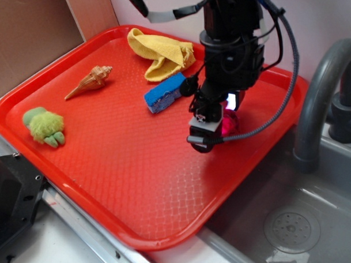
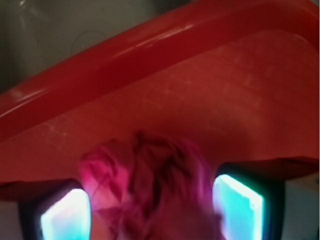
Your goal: Grab the red paper.
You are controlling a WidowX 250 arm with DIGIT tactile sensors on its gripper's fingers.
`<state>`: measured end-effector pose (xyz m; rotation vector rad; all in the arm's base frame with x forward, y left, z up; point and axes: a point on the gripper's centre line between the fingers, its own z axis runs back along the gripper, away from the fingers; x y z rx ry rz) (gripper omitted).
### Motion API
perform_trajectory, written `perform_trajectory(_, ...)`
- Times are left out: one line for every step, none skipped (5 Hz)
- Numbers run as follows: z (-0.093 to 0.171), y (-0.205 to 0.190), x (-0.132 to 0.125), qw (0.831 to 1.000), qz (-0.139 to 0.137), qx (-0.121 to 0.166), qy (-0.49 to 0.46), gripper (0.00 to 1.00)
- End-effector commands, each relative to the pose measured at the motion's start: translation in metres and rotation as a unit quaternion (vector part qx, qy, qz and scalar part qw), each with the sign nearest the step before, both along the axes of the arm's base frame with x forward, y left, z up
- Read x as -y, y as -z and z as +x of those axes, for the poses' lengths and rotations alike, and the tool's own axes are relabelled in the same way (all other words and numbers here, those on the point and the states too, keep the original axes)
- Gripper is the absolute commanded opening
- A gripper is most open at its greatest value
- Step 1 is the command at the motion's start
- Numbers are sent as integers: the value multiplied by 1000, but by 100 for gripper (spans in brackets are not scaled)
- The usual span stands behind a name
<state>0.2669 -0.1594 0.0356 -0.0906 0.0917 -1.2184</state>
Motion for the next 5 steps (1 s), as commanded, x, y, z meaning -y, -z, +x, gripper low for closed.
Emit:
perform_trajectory(-9,5,15,1000,10,-1,22,99)
perform_trajectory(-8,8,15,999,18,-8,27,0)
perform_trajectory(-8,9,17,999,25,-6,25,0)
perform_trajectory(-6,1,10,999,34,1,-6,0)
perform_trajectory(0,-14,-7,994,25,2,-110,0)
